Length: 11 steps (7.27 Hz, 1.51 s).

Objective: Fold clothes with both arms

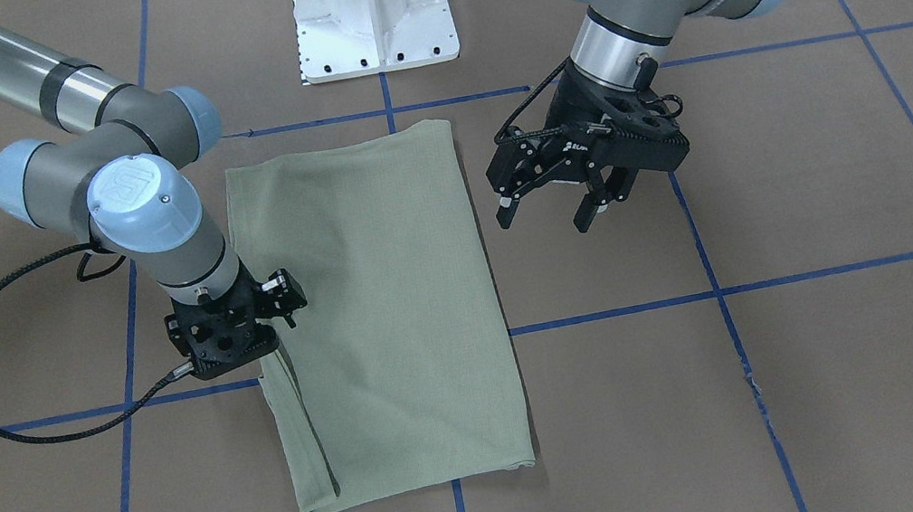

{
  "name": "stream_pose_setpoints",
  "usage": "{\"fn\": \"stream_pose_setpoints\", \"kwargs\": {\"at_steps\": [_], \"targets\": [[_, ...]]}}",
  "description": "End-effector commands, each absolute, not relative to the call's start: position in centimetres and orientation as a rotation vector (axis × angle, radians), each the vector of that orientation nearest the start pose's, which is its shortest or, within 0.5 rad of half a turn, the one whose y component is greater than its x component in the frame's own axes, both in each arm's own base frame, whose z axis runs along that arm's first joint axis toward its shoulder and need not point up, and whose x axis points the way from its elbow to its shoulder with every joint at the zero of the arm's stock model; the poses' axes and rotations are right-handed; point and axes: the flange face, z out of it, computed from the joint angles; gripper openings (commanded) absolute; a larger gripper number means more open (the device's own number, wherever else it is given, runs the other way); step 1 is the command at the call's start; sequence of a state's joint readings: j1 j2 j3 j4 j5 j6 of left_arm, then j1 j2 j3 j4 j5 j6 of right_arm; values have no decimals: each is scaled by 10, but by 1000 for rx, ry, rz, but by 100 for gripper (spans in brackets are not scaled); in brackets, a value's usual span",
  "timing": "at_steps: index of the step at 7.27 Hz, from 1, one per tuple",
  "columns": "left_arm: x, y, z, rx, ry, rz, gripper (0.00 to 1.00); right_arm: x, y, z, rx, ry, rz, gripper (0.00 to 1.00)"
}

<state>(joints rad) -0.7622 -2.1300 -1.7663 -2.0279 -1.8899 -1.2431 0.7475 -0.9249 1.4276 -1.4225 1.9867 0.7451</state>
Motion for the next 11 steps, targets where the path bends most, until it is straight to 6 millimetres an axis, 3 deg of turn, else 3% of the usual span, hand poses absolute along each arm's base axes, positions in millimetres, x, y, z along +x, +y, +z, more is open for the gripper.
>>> {"fn": "stream_pose_setpoints", "kwargs": {"at_steps": [1, 3, 11], "targets": [[388, -512, 194, 384, 1171, -185, 100, -499, -606, 320, 177, -682, -216, 100], [388, -513, 194, 386, 1172, -186, 100, -507, -613, 328, 156, -664, -217, 100], [385, -514, 190, 395, 1178, -186, 100, -503, -610, 352, 133, -651, -231, 100]]}}
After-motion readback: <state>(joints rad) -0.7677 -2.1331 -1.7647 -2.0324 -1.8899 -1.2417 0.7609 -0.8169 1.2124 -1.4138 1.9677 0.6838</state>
